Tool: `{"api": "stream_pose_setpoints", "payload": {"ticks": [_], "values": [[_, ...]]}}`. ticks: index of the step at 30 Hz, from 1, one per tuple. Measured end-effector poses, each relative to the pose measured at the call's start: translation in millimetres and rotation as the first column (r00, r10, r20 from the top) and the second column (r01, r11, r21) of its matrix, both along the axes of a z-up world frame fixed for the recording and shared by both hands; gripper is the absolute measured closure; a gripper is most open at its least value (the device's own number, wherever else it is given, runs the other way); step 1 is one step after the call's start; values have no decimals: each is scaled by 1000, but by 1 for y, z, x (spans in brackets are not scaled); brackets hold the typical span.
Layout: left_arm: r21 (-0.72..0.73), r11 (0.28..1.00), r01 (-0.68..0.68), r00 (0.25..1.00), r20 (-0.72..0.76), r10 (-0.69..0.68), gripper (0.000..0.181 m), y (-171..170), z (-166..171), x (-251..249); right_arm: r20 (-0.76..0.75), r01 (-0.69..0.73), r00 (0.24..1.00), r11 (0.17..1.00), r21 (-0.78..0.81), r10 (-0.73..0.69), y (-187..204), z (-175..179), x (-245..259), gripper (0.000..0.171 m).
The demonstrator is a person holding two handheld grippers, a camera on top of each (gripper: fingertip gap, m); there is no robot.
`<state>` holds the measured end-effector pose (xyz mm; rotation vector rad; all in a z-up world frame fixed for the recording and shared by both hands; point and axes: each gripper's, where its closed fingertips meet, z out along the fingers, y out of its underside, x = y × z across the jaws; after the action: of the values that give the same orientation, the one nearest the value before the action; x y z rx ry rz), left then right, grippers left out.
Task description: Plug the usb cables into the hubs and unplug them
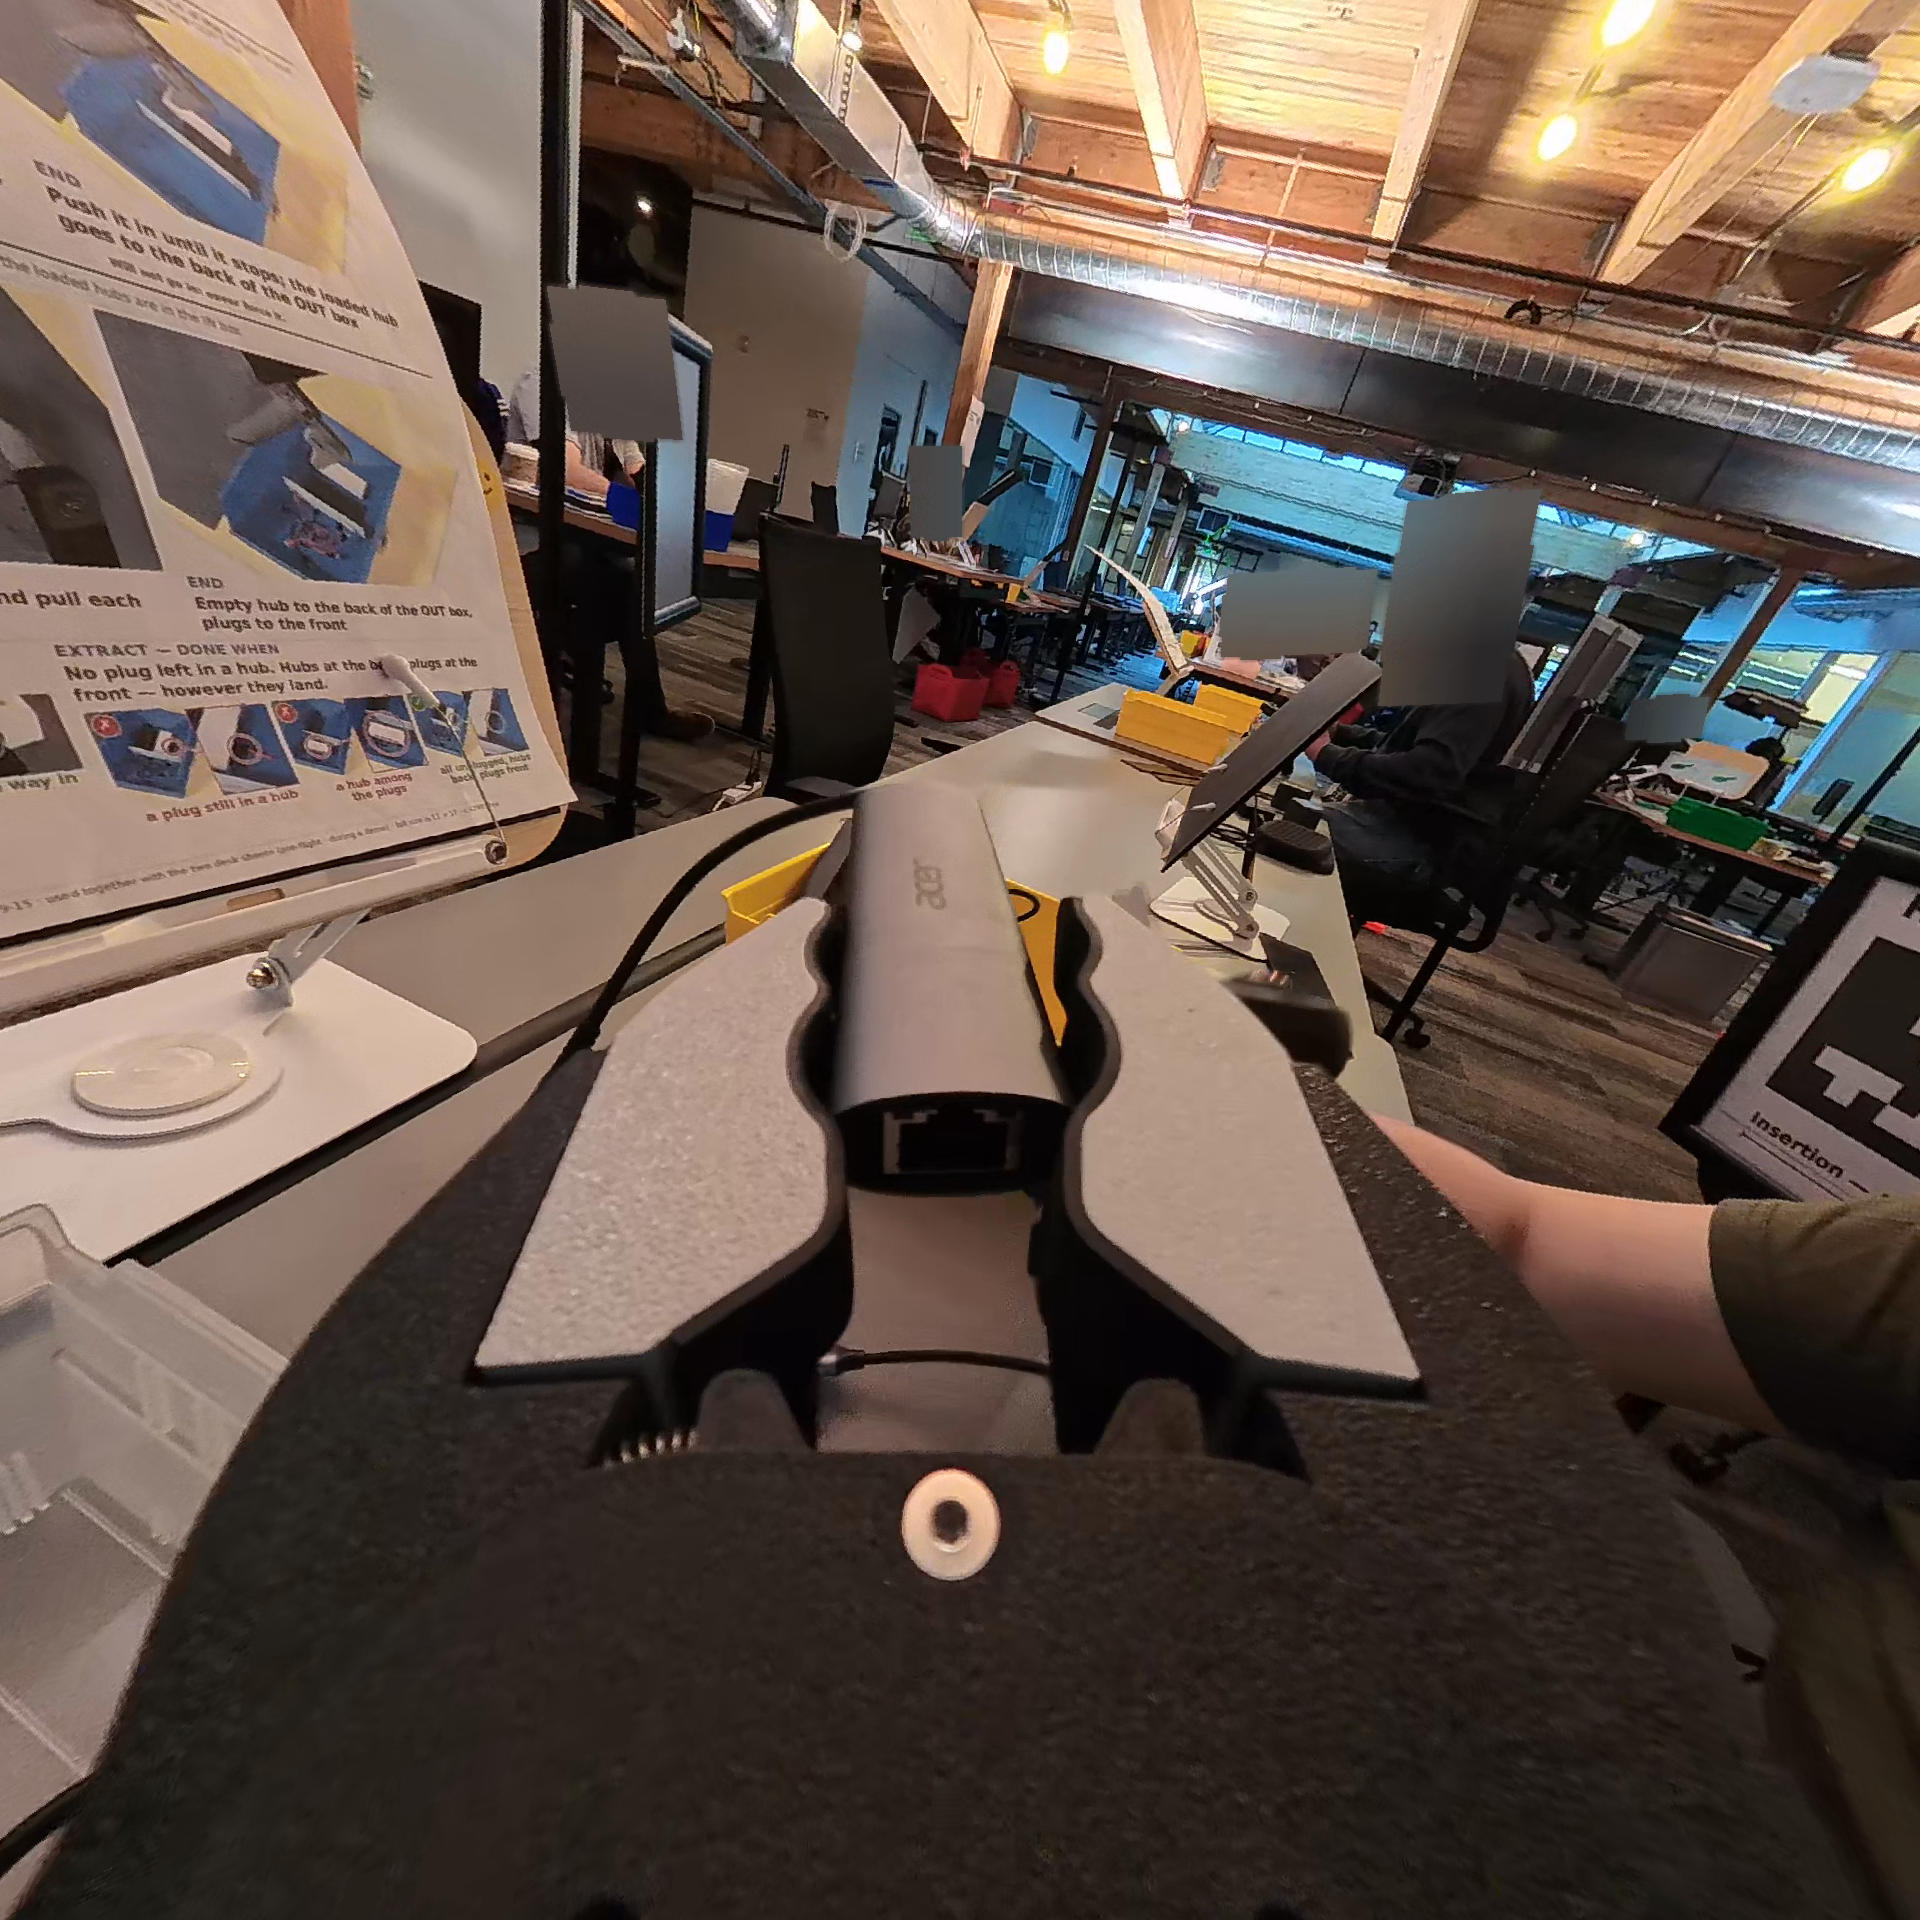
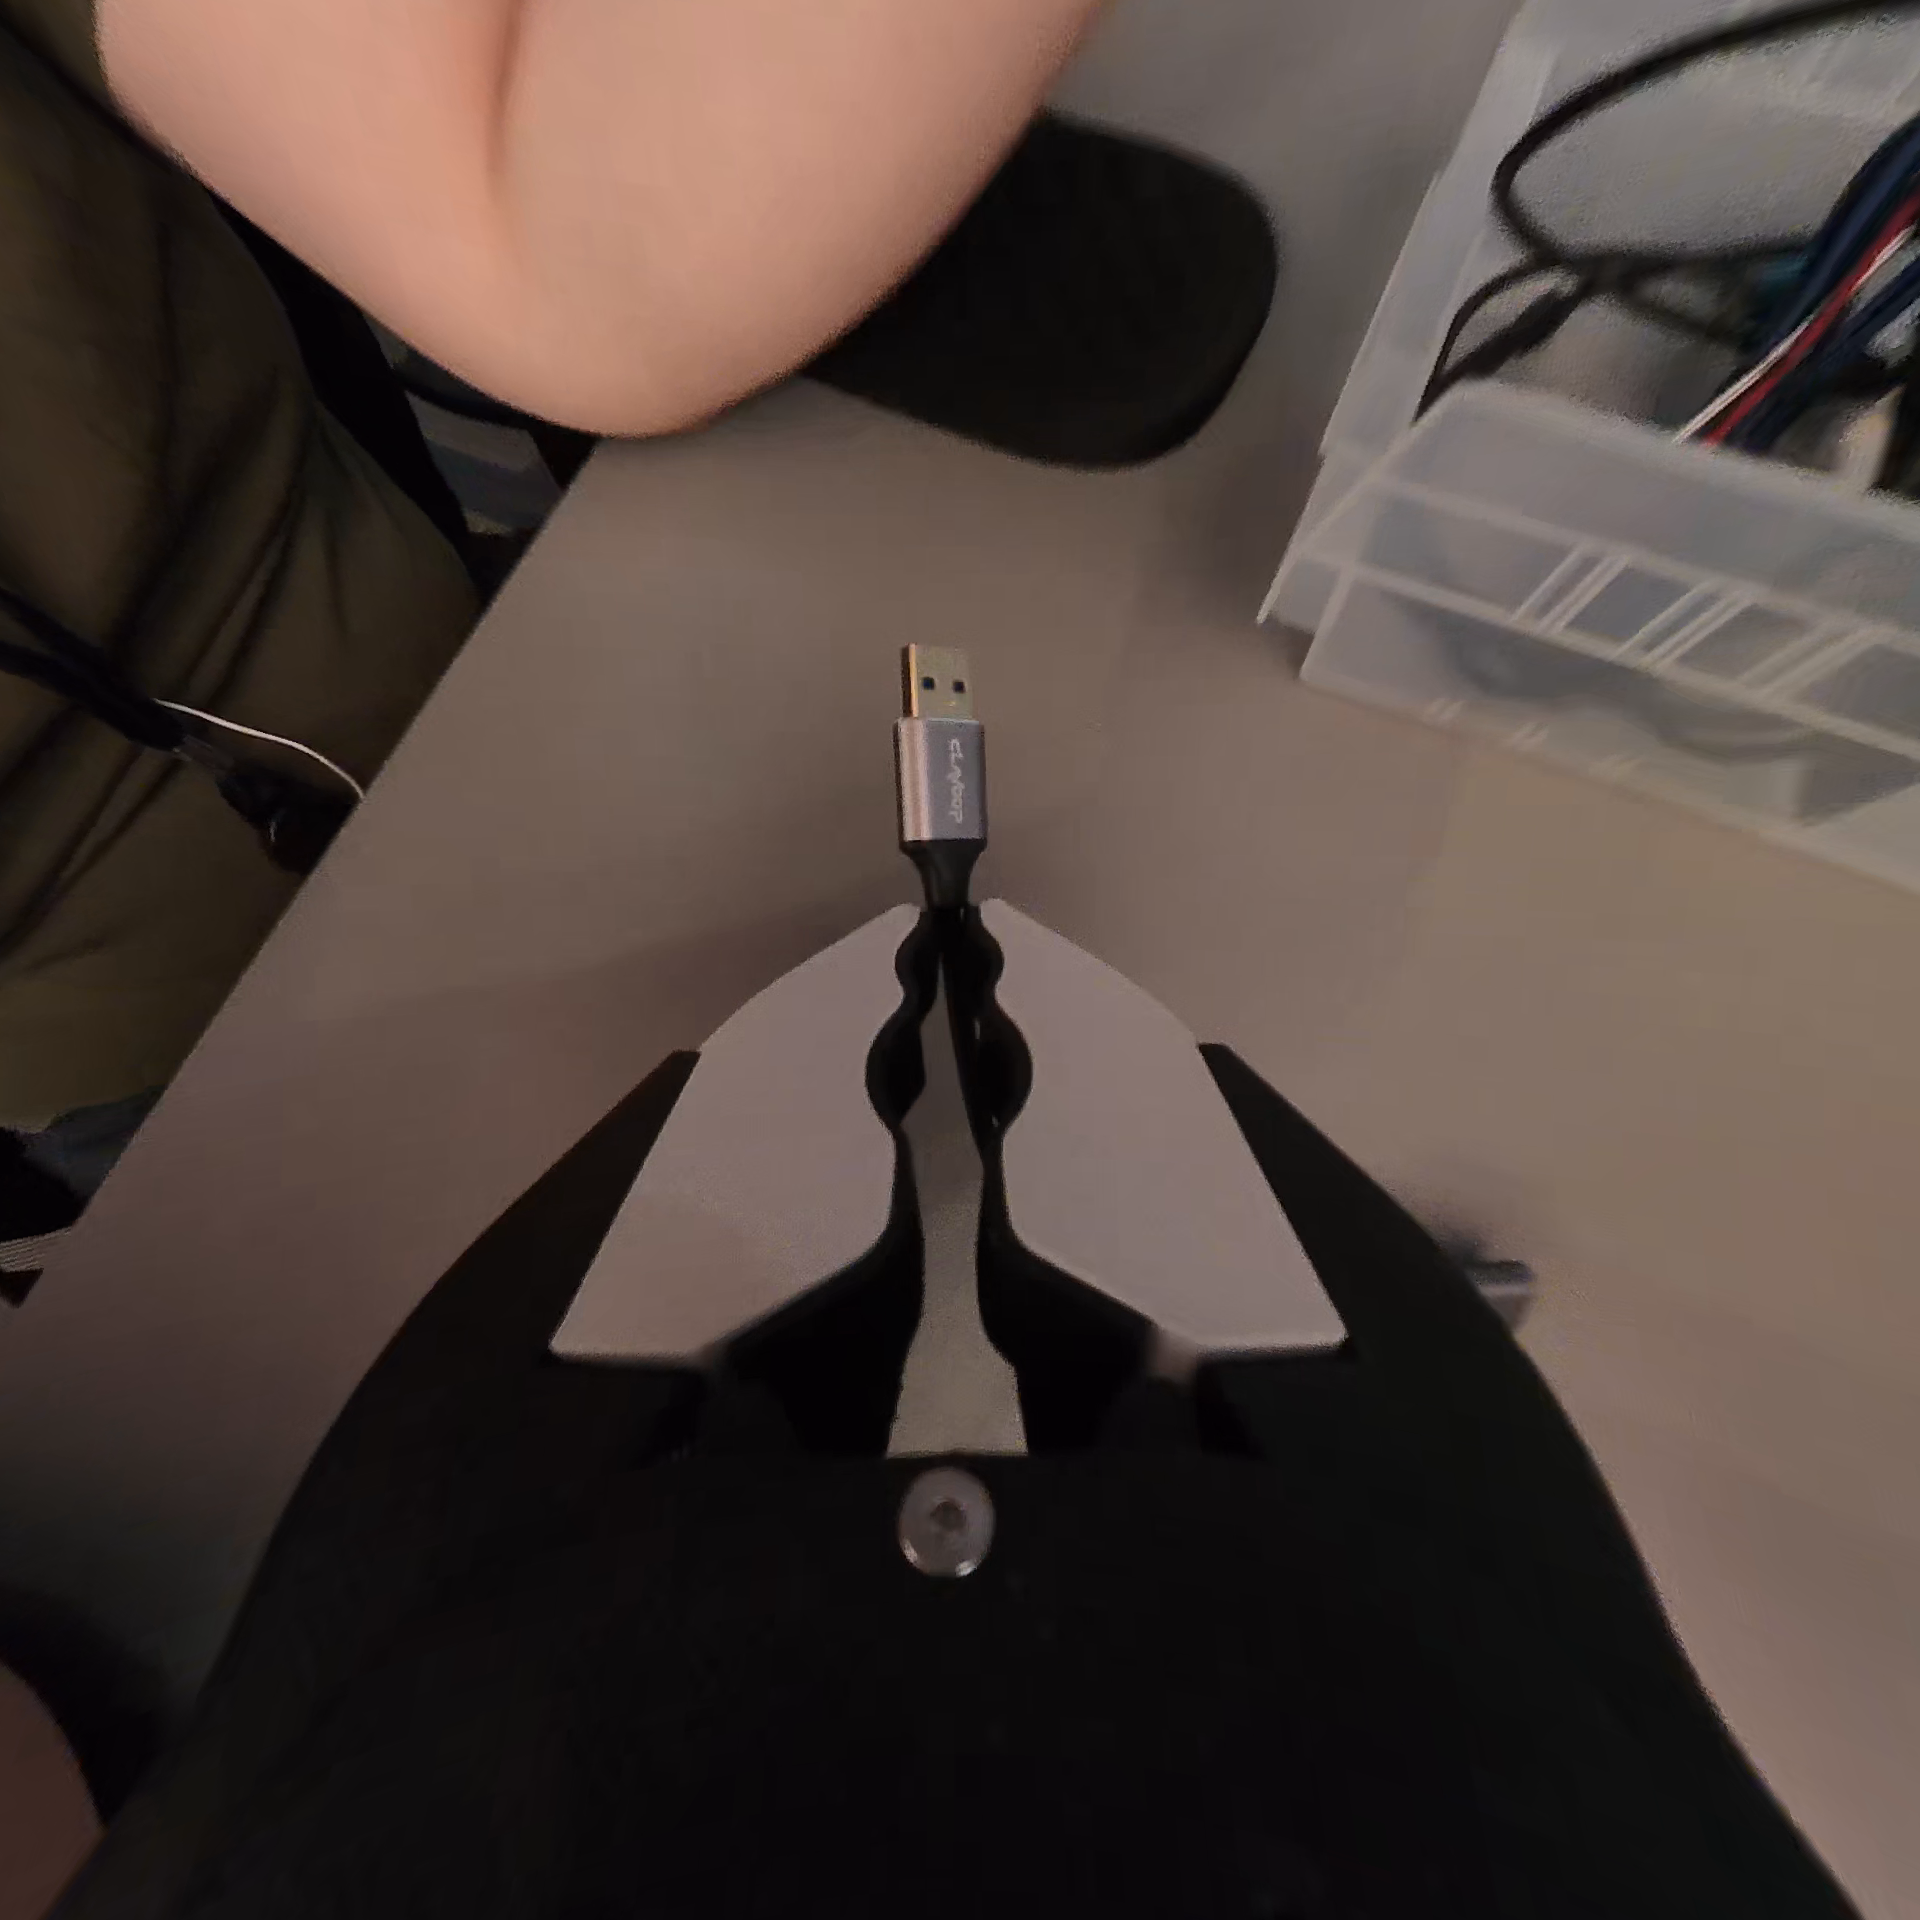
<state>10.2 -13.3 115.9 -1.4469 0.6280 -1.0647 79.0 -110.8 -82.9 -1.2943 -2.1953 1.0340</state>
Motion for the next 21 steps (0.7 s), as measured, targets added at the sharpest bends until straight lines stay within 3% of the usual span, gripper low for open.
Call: {"api": "stream_pose_setpoints", "payload": {"ticks": [13, 21], "values": [[0, 999, 37, 995, -88, -37, 142, 3, -14, 37, -245, 154, 964, 968, 197, -103, 22, 91, 41, 167], [26, 999, 45, 992, -116, -41, 142, 2, -16, 54, -297, 403, 905, 839, 365, -305, 55, 124, 72, 167]]}}
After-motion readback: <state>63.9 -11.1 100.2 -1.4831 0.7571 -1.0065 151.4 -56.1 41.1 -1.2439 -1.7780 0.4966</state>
